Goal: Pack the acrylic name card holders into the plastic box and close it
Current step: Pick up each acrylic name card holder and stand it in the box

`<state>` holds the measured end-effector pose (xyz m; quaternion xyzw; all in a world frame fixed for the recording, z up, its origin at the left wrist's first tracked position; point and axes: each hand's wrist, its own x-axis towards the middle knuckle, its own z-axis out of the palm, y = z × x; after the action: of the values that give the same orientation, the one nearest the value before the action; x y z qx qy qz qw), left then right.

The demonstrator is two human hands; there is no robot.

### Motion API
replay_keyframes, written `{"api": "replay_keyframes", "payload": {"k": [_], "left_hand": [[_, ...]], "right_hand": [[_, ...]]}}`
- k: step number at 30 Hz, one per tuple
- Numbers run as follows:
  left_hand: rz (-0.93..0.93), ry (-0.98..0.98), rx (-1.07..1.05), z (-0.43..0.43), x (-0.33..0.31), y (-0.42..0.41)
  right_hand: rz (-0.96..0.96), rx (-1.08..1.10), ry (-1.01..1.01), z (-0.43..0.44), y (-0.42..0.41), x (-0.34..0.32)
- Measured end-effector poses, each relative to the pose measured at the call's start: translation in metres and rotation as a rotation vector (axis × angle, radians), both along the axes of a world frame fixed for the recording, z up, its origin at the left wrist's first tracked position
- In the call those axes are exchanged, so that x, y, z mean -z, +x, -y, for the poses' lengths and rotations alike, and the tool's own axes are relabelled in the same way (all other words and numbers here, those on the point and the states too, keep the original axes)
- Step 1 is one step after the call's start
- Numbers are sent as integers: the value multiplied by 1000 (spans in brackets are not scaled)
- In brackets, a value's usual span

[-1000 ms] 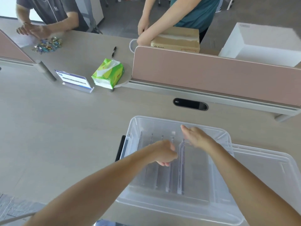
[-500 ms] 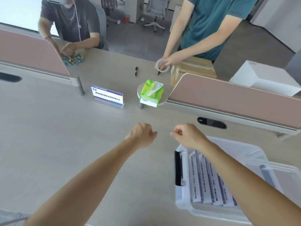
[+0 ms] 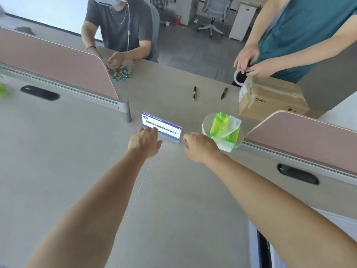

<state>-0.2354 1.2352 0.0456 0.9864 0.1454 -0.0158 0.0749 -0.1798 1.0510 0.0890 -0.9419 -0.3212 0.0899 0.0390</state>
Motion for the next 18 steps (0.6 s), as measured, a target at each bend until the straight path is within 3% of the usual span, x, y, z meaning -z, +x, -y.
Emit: {"api": "replay_keyframes", "payload": {"k": [6,10,18], "left_hand": [[88,123,68,-31,35,69],[141,10,49,-38,60,111],[59,29,140,-53,102,150]], "right_hand": [[56,45,1,-61,71,48],[51,56,-75,-73,102,79],[7,43,-156,-69,119,107]]}}
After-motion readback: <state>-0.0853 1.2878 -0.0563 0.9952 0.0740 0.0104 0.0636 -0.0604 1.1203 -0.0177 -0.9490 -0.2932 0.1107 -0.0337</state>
